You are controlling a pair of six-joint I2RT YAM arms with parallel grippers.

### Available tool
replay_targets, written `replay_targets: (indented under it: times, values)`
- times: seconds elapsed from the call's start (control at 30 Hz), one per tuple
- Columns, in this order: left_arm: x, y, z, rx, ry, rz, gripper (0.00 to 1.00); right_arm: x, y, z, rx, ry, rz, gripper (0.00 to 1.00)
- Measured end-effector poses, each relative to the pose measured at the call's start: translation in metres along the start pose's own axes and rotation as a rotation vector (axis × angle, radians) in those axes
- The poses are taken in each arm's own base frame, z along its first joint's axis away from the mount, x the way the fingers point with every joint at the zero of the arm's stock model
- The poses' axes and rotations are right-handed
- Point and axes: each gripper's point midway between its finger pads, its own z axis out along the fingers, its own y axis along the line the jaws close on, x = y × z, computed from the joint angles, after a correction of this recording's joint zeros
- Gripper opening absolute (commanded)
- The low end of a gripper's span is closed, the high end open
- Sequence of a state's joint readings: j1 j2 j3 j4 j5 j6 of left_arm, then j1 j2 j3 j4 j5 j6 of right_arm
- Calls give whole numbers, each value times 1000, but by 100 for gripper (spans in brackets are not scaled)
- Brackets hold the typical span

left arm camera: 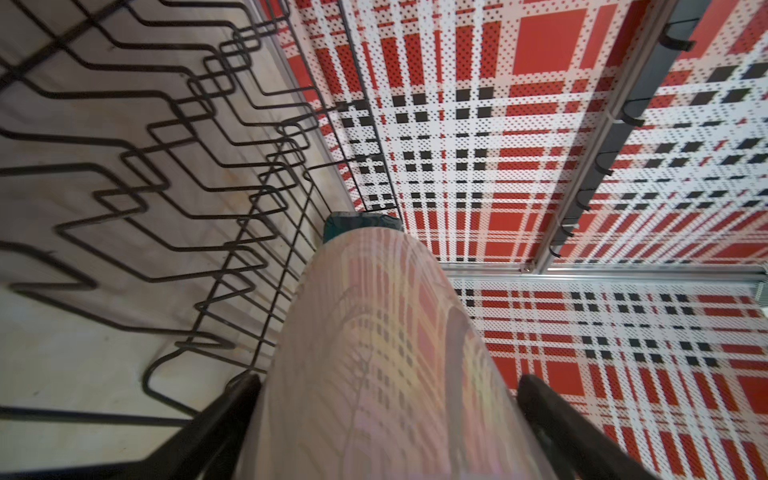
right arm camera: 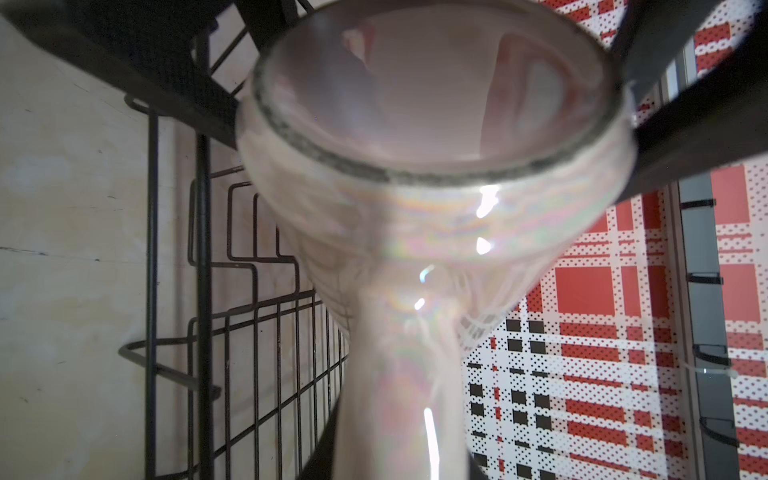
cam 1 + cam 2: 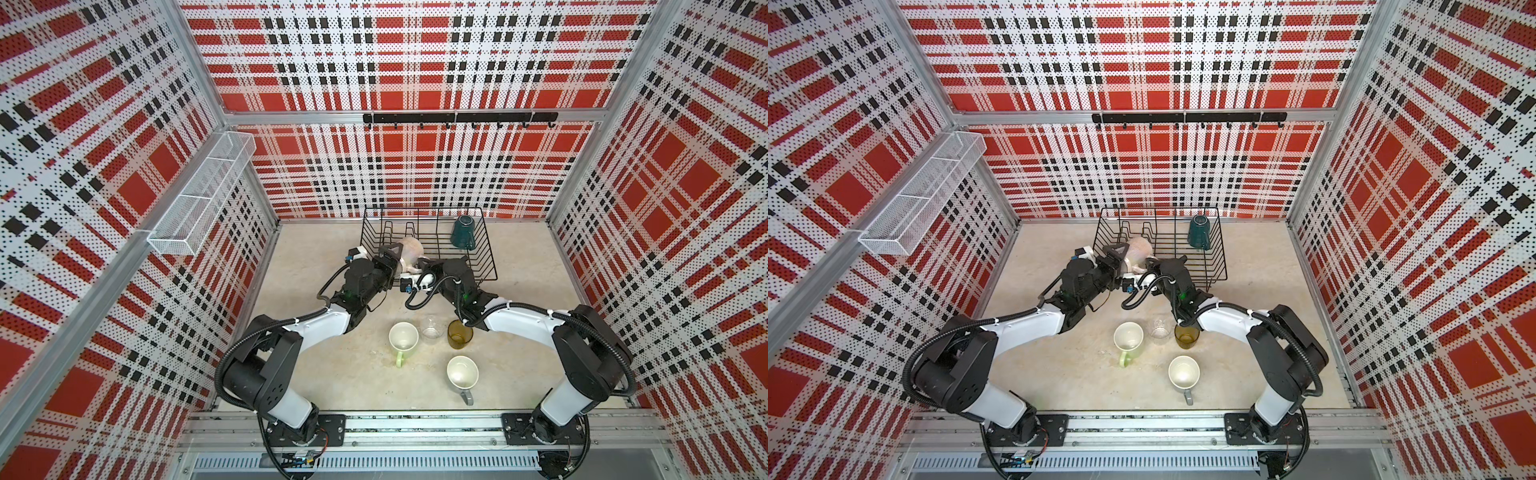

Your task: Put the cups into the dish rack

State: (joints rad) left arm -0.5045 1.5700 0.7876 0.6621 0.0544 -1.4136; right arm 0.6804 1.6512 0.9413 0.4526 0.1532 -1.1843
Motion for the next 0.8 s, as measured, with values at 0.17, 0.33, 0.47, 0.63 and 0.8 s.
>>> replay_targets:
  times: [0.17,0.33,0.47,0.63,0.8]
  values:
    - [2,-11,10,51,23,5,98,12,-8,1,25,21,47,0]
    - [3,-10,13,52,29,5,98,17,-8,2,22,27,64,0]
    - [2,-10,13,50,23,6,98,20,-9,2,22,27,84,0]
    - [-4,-21,15,74,0,20,98,41,-13,3,27,60,188,0]
    - [-8,-35,16,112,-17,34,98,72,-8,2,16,138,244,0]
